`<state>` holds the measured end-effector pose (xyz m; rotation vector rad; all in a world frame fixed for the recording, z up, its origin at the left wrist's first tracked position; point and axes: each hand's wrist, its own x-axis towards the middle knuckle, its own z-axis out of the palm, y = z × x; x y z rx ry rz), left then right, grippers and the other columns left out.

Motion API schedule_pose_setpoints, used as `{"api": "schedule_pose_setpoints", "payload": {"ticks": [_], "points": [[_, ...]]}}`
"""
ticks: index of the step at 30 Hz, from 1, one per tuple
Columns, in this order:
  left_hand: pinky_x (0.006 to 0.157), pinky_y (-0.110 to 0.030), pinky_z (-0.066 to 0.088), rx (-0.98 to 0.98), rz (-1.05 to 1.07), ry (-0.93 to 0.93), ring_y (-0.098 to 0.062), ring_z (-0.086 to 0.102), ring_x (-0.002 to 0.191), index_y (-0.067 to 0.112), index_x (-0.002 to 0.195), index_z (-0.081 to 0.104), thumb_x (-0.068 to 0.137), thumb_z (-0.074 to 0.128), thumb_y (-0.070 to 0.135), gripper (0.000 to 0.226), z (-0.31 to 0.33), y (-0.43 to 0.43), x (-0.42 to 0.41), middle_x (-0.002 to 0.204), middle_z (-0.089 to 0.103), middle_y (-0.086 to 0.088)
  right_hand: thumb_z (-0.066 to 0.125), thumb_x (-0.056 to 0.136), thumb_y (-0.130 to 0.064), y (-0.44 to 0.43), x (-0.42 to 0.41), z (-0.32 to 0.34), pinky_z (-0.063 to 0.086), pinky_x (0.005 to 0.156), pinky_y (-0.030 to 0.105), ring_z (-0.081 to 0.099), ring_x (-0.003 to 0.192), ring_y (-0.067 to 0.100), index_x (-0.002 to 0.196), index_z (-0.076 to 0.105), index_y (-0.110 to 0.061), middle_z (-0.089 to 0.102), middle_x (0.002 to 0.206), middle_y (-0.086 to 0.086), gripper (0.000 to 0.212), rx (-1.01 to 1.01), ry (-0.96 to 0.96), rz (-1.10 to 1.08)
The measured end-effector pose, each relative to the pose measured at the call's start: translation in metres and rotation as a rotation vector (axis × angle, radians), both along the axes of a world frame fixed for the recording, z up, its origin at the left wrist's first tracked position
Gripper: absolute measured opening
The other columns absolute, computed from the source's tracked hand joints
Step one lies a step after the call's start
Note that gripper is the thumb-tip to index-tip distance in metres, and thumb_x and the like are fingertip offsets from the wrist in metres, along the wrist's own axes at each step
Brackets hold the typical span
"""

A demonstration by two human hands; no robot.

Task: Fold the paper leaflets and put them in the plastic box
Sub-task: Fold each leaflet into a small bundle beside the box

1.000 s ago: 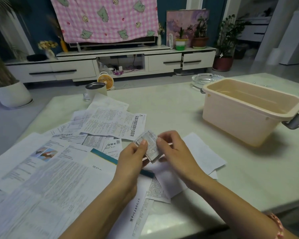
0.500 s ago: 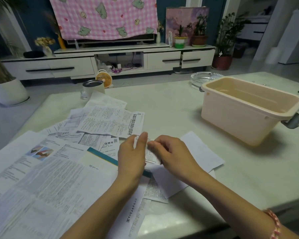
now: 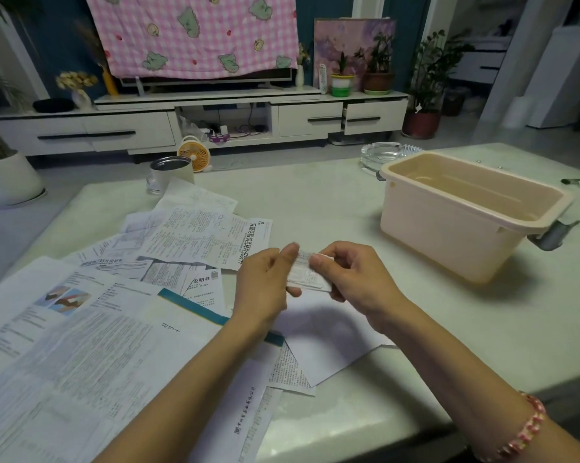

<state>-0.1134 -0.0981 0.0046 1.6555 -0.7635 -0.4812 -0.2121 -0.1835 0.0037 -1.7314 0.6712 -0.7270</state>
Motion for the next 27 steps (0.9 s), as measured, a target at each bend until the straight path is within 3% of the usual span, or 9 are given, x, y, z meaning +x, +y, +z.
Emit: {"api": "schedule_pose_setpoints", "payload": {"ticks": [6,10,12,14,16,19,22,27], "points": [[0.035,-0.012,0.031,0.065,-0.098,-0.060,-0.008,0.041,0.029,0.012,0.084,0.062,0.094,0.053,0.023,0.018,0.008,0.006,-0.003,0.063,0.069,0.000,0.059,0.090,-0.011,-0.016,-0.007,-0.004,0.035,0.040,0.018,0.038,0.036,0.005,0.068,0.059,-0.009,0.046,0.049,-0.002,0.023,0.008,0.000,-0.045],[0.036,-0.013,0.034,0.080,-0.052,-0.094,-0.007,0.044,0.031,0.025,0.083,0.062,0.093,0.054,0.017,0.014,0.014,0.021,0.003,0.059,0.069,0.005,0.058,0.090,-0.010,-0.055,-0.020,-0.017,0.033,0.041,0.018,0.036,0.031,0.002,0.058,0.052,-0.012,0.042,0.040,-0.005,0.032,-0.045,0.043,-0.354],[0.037,-0.015,0.038,0.086,-0.041,-0.121,-0.007,0.046,0.033,0.027,0.083,0.062,0.093,0.054,0.018,0.015,0.016,0.034,0.007,0.062,0.070,0.008,0.056,0.091,-0.012,-0.082,-0.032,-0.033,0.033,0.043,0.023,0.042,0.039,0.010,0.056,0.051,-0.011,0.045,0.039,-0.003,0.035,-0.007,0.108,-0.518],[0.038,-0.016,0.041,0.089,-0.058,-0.120,-0.008,0.048,0.034,0.025,0.084,0.063,0.093,0.053,0.016,0.016,0.018,0.046,0.006,0.064,0.071,0.008,0.054,0.092,-0.015,-0.098,-0.039,-0.047,0.038,0.051,0.029,0.046,0.049,0.023,0.064,0.055,-0.005,0.050,0.048,0.008,0.031,0.038,0.177,-0.607],[0.039,-0.017,0.042,0.100,-0.091,-0.090,-0.009,0.050,0.036,0.021,0.085,0.064,0.093,0.052,0.012,0.017,0.017,0.056,0.005,0.064,0.071,0.003,0.052,0.091,-0.018,-0.104,-0.042,-0.054,0.041,0.056,0.035,0.049,0.057,0.029,0.063,0.055,-0.006,0.054,0.059,0.015,0.031,-0.042,0.287,-0.651],[0.041,-0.019,0.045,0.120,-0.136,-0.044,-0.011,0.054,0.041,0.017,0.086,0.066,0.093,0.051,0.009,0.018,0.013,0.068,0.004,0.064,0.071,-0.002,0.048,0.090,-0.024,-0.103,-0.043,-0.054,0.036,0.059,0.030,0.052,0.072,0.033,0.072,0.061,-0.005,0.060,0.076,0.017,0.029,-0.222,0.520,-0.710],[0.043,-0.019,0.046,0.144,-0.150,-0.019,-0.014,0.057,0.045,0.013,0.088,0.067,0.093,0.051,0.008,0.017,0.007,0.078,0.005,0.064,0.071,-0.004,0.045,0.092,-0.025,-0.103,-0.043,-0.053,0.038,0.066,0.030,0.053,0.078,0.034,0.086,0.064,0.000,0.064,0.090,0.020,0.032,-0.279,0.665,-0.770],[0.055,-0.016,0.050,0.170,-0.128,-0.168,-0.004,0.062,0.058,0.023,0.086,0.065,0.092,0.053,0.010,0.019,-0.002,0.078,0.012,0.070,0.072,0.004,0.049,0.095,-0.026,-0.097,-0.039,-0.050,0.041,0.076,0.037,0.055,0.100,0.040,0.109,0.053,0.001,0.057,0.111,0.022,0.031,-0.349,0.751,-0.789]]}}
